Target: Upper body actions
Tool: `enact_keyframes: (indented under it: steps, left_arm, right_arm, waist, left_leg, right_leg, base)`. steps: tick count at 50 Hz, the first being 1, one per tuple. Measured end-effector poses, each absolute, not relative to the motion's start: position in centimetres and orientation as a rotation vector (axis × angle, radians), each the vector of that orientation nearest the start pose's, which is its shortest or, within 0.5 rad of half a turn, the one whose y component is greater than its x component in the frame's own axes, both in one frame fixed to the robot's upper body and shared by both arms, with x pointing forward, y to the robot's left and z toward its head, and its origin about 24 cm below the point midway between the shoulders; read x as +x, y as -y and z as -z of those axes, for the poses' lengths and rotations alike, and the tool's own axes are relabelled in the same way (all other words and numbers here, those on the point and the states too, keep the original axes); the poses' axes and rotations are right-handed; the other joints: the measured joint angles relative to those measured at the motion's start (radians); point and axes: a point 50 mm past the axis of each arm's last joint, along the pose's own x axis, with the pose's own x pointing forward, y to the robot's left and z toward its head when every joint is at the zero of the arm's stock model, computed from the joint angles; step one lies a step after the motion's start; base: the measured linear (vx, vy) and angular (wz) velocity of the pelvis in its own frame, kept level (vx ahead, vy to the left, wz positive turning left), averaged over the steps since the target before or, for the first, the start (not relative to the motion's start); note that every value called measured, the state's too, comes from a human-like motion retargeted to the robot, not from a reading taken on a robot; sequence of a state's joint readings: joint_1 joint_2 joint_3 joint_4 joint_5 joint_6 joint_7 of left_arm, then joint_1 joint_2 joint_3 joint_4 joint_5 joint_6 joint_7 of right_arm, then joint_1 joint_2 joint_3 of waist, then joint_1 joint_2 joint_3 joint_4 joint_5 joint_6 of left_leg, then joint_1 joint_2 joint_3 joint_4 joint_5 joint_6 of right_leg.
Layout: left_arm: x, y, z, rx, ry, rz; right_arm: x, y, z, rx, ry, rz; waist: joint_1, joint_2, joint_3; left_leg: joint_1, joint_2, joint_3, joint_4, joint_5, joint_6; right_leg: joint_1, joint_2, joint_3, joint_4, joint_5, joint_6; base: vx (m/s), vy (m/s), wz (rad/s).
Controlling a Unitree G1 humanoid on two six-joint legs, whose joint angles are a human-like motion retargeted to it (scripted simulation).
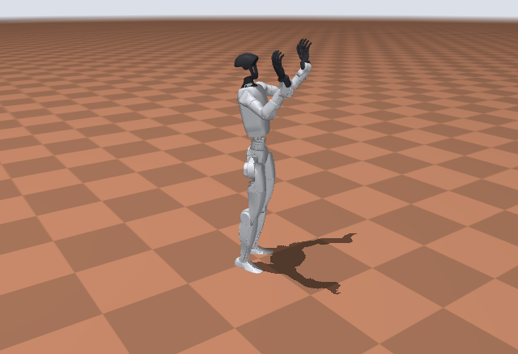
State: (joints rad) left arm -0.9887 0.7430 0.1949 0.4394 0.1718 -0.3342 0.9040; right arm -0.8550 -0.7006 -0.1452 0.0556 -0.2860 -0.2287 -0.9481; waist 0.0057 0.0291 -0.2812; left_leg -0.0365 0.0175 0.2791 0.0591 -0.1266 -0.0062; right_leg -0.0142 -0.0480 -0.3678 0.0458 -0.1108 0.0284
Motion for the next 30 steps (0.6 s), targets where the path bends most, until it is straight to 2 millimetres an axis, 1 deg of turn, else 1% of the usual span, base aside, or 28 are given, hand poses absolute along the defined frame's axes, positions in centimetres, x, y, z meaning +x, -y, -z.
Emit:
enact_keyframes:
  steps: [3,5,8,10,15,20,23,25,27,30]
  left_arm:
    - [28.4,-31.0,-35.3,0.133,1.209,-1.115]
    - [27.9,-31.5,-35.3,0.116,1.225,-1.144]
    - [27.3,-31.6,-35.6,0.186,1.263,-1.196]
    - [27.2,-31.1,-35.8,0.243,1.295,-1.197]
    - [27.4,-28.5,-36.8,0.415,1.399,-1.111]
    - [26.8,-25.3,-38.4,0.738,1.591,-1.048]
    - [26.8,-23.2,-38.9,0.892,1.684,-1.007]
    - [26.9,-22.0,-39.1,0.941,1.722,-0.972]
    - [27.1,-21.3,-39.1,0.949,1.734,-0.956]
    - [27.3,-21.3,-39.2,0.918,1.713,-0.968]
  right_arm:
    - [25.9,26.1,-34.9,-0.294,1.381,1.06]
    - [25.8,26.4,-34.8,-0.296,1.374,1.082]
    - [25.6,26.3,-35.0,-0.321,1.398,1.088]
    - [25.4,25.7,-35.3,-0.352,1.432,1.07]
    - [24.7,23.5,-36.9,-0.51,1.57,0.995]
    - [23.4,20.5,-38.5,-0.71,1.761,0.934]
    - [22.8,19.0,-39.0,-0.787,1.855,0.899]
    - [22.5,18.3,-39.2,-0.822,1.895,0.885]
    - [22.4,18.0,-39.4,-0.846,1.912,0.895]
    - [22.5,18.4,-39.4,-0.856,1.896,0.943]
  waist:
    - [-0.001,0.0,0.001]
    - [-0.002,0.0,0.002]
    - [-0.003,0.0,0.001]
    - [-0.004,0.0,0.0]
    - [-0.003,-0.002,-0.003]
    - [0.003,-0.001,-0.003]
    - [0.006,0.0,-0.004]
    - [0.007,0.0,-0.005]
    - [0.008,0.0,-0.004]
    - [0.009,0.001,-0.002]
  left_leg:
    - [0.002,0.001,0.003,-0.002,0.0,0.0]
    - [0.001,0.001,0.003,-0.002,0.0,0.0]
    - [0.001,0.001,0.003,-0.002,0.0,0.0]
    - [0.0,0.0,0.003,-0.002,0.0,0.0]
    - [0.001,0.0,0.002,-0.002,0.0,0.0]
    - [0.001,0.0,0.004,-0.001,-0.001,0.0]
    - [0.001,0.001,0.003,-0.001,-0.001,0.0]
    - [0.003,0.001,0.003,-0.002,0.0,0.0]
    - [0.004,0.001,0.002,-0.002,0.001,0.0]
    - [0.004,0.001,0.001,-0.002,0.001,0.0]
  right_leg:
    - [0.0,0.001,0.002,0.0,0.0,0.0]
    - [-0.001,0.001,0.003,0.0,0.0,0.0]
    - [-0.002,0.001,0.003,-0.001,0.0,0.0]
    - [-0.002,0.001,0.002,-0.001,0.0,0.0]
    - [0.0,0.001,0.001,-0.001,-0.001,0.0]
    - [0.0,0.002,0.003,-0.001,-0.001,-0.001]
    - [0.001,0.002,0.003,-0.001,-0.001,-0.001]
    - [0.002,0.002,0.003,-0.001,-0.001,-0.001]
    - [0.003,0.003,0.002,-0.002,-0.001,-0.001]
    - [0.004,0.003,0.002,-0.002,-0.001,-0.001]
  base:
    - [0.0,0.0,0.0]
    - [0.0,0.0,0.0]
    - [0.0,0.0,0.0]
    - [0.0,0.0,0.0]
    - [0.0,0.0,0.0]
    - [0.0,0.0,0.0]
    - [0.0,0.0,0.0]
    - [0.0,0.0,0.0]
    - [0.0,0.0,0.0]
    - [0.0,0.0,0.0]
